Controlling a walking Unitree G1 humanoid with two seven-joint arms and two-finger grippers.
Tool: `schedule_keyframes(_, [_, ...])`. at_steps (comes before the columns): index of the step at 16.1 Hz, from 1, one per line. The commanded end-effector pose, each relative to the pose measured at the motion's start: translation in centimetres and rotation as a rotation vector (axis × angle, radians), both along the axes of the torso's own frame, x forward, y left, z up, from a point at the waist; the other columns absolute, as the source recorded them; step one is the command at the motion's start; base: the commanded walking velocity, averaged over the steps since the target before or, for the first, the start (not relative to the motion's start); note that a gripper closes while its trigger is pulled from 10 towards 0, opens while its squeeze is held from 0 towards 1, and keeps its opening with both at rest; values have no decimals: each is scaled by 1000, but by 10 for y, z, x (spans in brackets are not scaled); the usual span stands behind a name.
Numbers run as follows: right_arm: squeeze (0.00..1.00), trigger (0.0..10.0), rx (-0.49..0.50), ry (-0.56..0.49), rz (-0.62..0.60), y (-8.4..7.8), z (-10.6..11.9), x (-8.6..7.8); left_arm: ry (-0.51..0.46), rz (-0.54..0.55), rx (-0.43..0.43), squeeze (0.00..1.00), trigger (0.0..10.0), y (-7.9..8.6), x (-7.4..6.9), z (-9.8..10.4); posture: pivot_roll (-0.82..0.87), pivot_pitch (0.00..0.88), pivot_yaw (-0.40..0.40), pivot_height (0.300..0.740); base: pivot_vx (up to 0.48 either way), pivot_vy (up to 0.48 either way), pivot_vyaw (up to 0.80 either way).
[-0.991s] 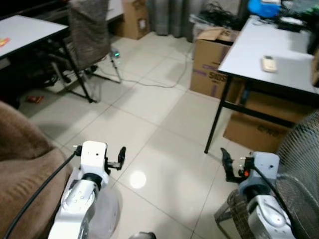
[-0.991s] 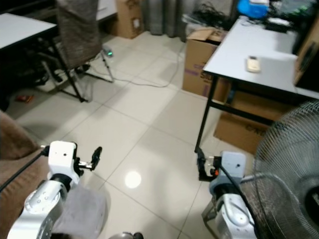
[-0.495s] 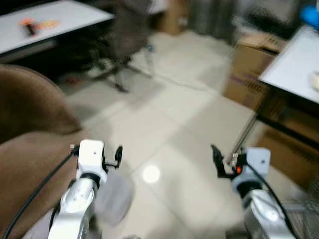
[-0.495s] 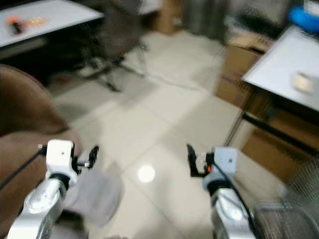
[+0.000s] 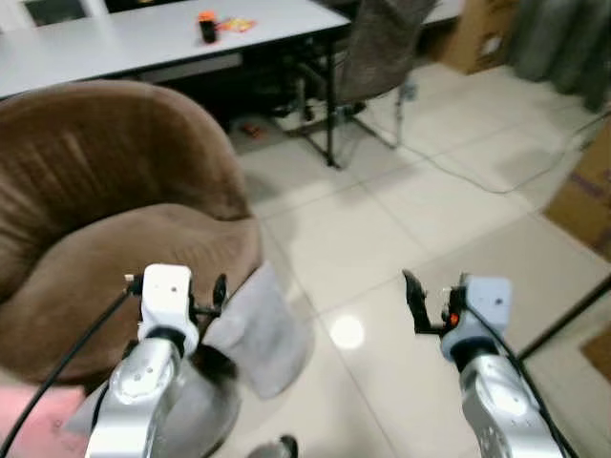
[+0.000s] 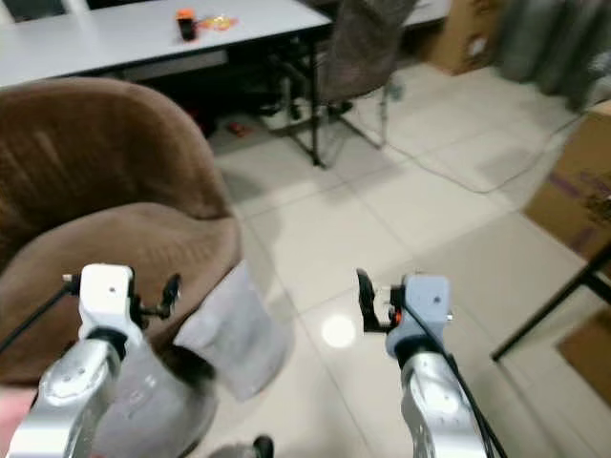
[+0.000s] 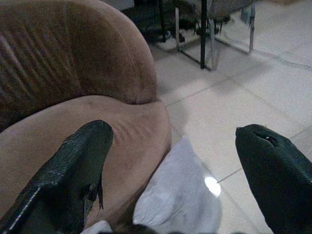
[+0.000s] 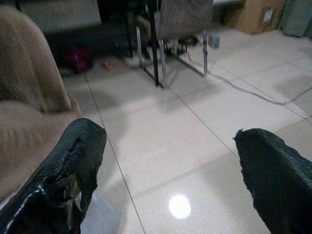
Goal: Move the pillow to the sofa from floor
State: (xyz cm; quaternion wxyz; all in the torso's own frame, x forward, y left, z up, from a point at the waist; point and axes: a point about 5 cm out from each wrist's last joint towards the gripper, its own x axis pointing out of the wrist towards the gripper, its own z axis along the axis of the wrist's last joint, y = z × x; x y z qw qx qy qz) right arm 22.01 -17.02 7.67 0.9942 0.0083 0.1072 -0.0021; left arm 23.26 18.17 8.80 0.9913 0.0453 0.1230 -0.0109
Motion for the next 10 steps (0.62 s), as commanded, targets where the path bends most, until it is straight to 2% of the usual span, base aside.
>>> schedule_keyframes(1, [1000, 10000, -26, -31, 9, 4, 5, 5, -25, 17, 19, 0, 10000, 5, 1, 7, -70, 61, 20, 740, 0, 0, 800])
schedule_keyframes(3, [1000, 10000, 24, -20, 39, 10, 3, 16, -24, 98, 6, 0, 10000, 15, -10, 8, -41, 75, -28, 740, 0, 0, 800])
schedule_keyframes(5, [1000, 10000, 3, -8, 55, 11, 4, 20, -30, 134, -9, 0, 10000, 20, -10, 8, -45, 74, -37, 740, 0, 0, 800])
schedule_keyframes(8, [1000, 10000, 2, -32, 54, 8, 9, 26, -49, 75, 16, 0, 10000, 11, -3, 11, -45, 63, -24, 740, 0, 0, 800])
schedule_keyframes(10, [1000, 10000, -134, 14, 18, 4, 4, 30, -46, 57, 14, 0, 10000, 10, 4, 11, -40, 51, 0, 740, 0, 0, 0])
